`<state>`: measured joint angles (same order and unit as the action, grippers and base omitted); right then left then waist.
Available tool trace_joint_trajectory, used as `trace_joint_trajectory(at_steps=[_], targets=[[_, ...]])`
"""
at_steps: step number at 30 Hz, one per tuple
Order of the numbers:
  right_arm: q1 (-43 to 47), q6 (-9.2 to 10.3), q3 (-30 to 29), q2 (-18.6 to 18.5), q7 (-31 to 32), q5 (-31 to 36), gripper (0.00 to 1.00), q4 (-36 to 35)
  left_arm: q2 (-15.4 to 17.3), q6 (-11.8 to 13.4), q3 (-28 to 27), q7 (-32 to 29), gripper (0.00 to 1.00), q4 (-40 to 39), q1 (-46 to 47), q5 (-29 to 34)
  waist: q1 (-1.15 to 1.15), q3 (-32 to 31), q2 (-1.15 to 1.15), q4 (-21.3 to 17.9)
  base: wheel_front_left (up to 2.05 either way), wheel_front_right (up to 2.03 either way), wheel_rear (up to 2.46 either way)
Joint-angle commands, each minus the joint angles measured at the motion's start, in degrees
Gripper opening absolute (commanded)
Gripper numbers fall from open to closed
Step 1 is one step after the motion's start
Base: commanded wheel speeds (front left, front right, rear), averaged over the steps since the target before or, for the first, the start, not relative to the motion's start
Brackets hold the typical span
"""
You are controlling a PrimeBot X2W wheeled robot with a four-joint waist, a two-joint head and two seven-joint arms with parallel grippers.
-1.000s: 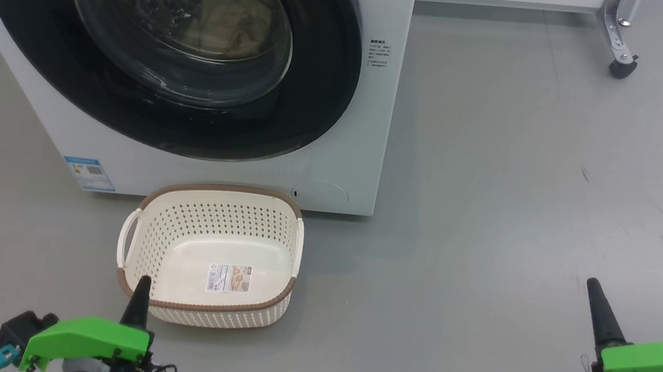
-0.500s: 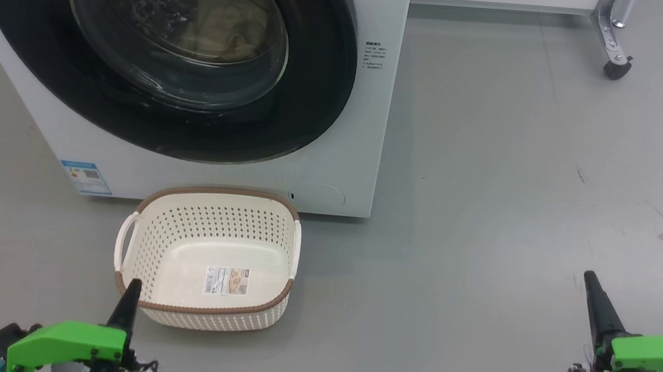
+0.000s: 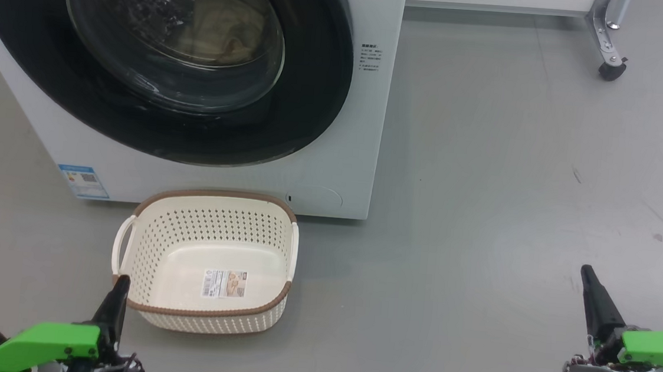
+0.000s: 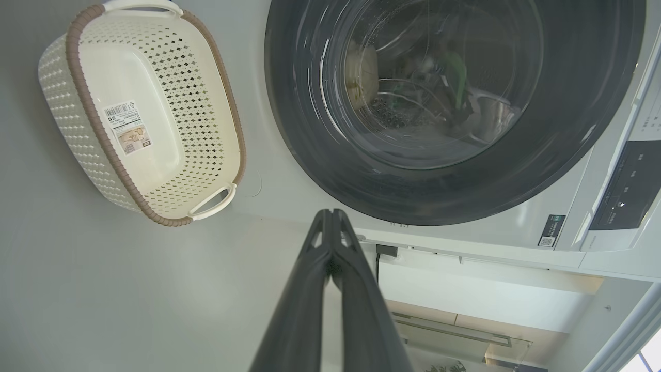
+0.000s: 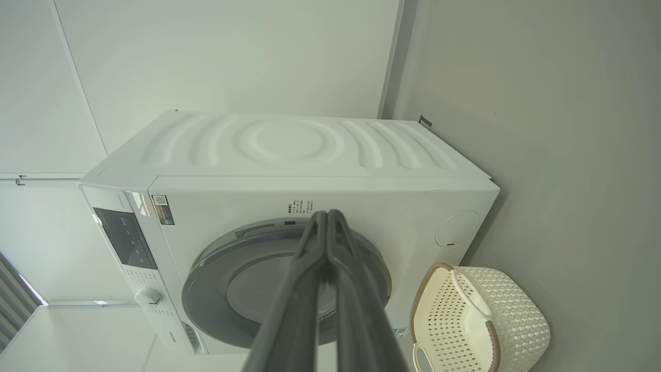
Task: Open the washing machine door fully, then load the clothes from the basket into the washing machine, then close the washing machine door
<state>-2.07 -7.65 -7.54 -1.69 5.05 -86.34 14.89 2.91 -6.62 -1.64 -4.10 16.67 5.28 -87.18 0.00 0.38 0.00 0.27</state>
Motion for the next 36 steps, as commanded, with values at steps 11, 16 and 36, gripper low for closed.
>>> trace_joint_trajectory(at_steps=[11,16,36], targets=[[-4.09,0.16,1.25,-1.39,1.26,-6.01,0.0,-0.88,0.59,-0.87,-4.05,-1.72,0.0,-2.64,0.84,-5.67,0.0,-0.2,0.0,-0.27,0.0,0.0,0.0],[-4.1,0.16,1.22,-1.37,1.28,-5.99,0.0,-0.88,0.55,-0.87,-4.11,-1.77,0.0,-2.64,0.85,-5.62,0.0,-0.2,0.0,-0.27,0.0,0.0,0.0],[-4.1,0.16,1.15,-1.33,1.33,-5.94,0.0,-0.88,0.41,-0.87,-4.3,-1.92,0.0,-2.64,0.86,-5.46,0.0,-0.2,0.0,-0.27,0.0,0.0,0.0]])
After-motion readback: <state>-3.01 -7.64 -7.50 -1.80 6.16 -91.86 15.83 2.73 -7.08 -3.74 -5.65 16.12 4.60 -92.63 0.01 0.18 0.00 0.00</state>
